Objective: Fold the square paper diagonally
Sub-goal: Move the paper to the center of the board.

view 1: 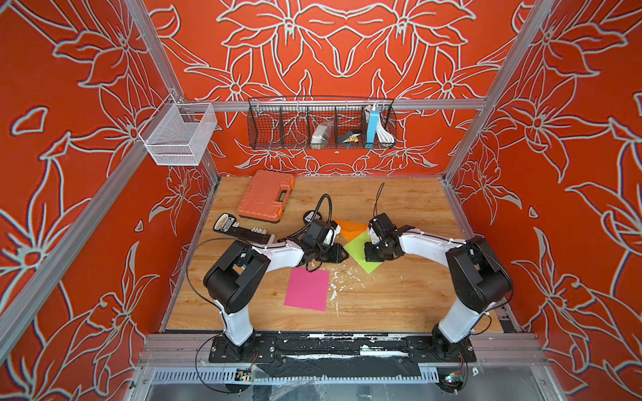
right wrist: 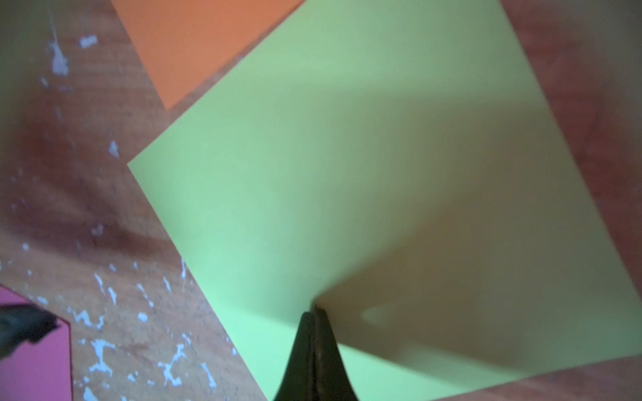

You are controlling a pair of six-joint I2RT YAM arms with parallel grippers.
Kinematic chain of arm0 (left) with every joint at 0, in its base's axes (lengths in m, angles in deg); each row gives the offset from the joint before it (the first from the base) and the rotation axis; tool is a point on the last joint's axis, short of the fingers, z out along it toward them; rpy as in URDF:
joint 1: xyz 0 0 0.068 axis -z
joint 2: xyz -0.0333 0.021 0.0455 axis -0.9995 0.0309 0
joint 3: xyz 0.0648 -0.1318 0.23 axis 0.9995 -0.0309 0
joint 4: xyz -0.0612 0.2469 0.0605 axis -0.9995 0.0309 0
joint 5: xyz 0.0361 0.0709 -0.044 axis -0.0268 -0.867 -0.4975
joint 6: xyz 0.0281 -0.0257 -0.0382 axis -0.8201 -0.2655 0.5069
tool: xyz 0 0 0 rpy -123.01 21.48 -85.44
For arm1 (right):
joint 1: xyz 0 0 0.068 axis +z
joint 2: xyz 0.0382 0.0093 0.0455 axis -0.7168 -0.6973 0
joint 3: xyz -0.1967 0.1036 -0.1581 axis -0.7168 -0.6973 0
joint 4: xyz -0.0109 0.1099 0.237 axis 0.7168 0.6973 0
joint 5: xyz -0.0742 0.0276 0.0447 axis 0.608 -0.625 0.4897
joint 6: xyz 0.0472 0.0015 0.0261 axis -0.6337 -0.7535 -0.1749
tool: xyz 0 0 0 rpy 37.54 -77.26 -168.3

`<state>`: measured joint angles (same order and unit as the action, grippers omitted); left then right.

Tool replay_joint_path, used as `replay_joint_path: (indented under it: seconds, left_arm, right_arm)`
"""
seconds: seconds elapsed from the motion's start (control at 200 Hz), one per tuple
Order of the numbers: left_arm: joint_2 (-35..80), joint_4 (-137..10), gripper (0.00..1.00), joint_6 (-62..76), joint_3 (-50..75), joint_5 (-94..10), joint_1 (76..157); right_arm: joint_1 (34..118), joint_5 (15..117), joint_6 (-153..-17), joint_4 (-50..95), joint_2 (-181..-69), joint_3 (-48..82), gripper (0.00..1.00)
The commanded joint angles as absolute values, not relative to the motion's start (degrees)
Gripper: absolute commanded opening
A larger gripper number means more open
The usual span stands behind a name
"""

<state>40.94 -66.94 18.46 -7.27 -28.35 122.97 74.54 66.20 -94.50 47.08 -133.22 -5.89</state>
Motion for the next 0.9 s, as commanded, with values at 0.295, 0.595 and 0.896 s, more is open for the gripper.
replay_joint_path:
  seconds: [0.295,0.595,0.896]
  left_arm:
    - [42.4,-66.4,0.39,16.7,-2.3,-27.1,130.0]
    - [47.9,-63.2,0.38,17.8,6.7,-28.6,131.4]
    - [52.6,-61.1,0.36,17.1,9.9,-28.3,131.3]
  right_arm:
    - [69.3,65.8,-93.3,58.3,-117.7,-10.0,0.32]
    - [57.7,64.4,-92.8,57.7,-115.3,-10.7,0.76]
    - [54.1,57.5,-92.6,53.6,-120.0,-10.6,0.77]
